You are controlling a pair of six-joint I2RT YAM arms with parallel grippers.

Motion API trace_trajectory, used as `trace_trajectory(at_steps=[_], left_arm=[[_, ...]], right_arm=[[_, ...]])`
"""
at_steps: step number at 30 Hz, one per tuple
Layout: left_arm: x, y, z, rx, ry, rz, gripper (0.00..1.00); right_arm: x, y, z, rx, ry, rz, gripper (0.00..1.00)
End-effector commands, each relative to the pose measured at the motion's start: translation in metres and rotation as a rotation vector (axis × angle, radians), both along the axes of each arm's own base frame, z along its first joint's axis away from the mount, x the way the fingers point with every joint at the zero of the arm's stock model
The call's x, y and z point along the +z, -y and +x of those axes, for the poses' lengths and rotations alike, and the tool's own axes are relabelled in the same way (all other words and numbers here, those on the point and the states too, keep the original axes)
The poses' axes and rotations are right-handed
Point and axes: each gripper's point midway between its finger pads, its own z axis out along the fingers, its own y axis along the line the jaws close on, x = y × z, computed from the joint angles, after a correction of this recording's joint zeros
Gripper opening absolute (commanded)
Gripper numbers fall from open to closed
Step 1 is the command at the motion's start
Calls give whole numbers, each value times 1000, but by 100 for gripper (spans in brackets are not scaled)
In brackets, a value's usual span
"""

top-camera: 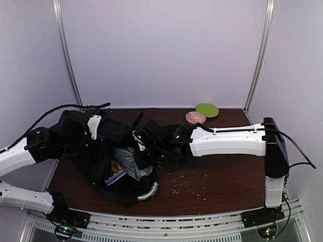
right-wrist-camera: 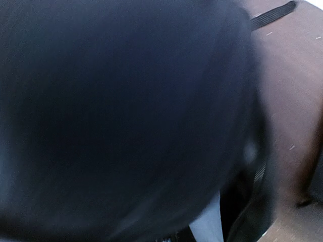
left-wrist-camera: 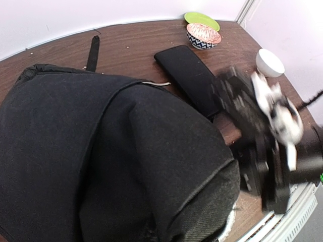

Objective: Pack the student bag
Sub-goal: Place the personal item in the student bag.

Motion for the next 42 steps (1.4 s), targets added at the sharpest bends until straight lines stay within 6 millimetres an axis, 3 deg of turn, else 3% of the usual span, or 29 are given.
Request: trace_trajectory(at_steps=[1,5,14,17,20,22,24,26,29,33,37,42], left_arm=[[40,13,-2,-44,88,-171,0],[35,10,-5,-42,80,-179,0],[25,28,-9,-108,34,-187,0],[23,28,-10,-116,30,-186,0],[21,26,-9,-109,37,-179,0],[19,25,-8,-102,39,-169,0],[16,23,-6,-90,39,-158,0],[13,22,-4,-79,40,-148,0],[15,22,0,-66,55,-139,0],[19,23,5,-55,73,-124,0],[19,24,9,-41,76,-118,0],[24,28,13,-31,77,-132,0]], right_arm=[[36,-6,58,-171,130,115,0],[49,-11,68,-187,202,157,0],[81,-20,88,-297,286,345,0],[72,-23,97,-334,288,365,0],[51,-34,103,-313,236,338,0],[39,-39,102,-286,203,322,12],[40,-42,93,-246,158,331,29],[59,-41,77,-183,134,378,48],[71,-32,53,-109,81,411,60],[77,-10,30,-79,24,419,65],[65,9,8,-94,-39,462,65],[32,0,-7,-113,-125,481,60]])
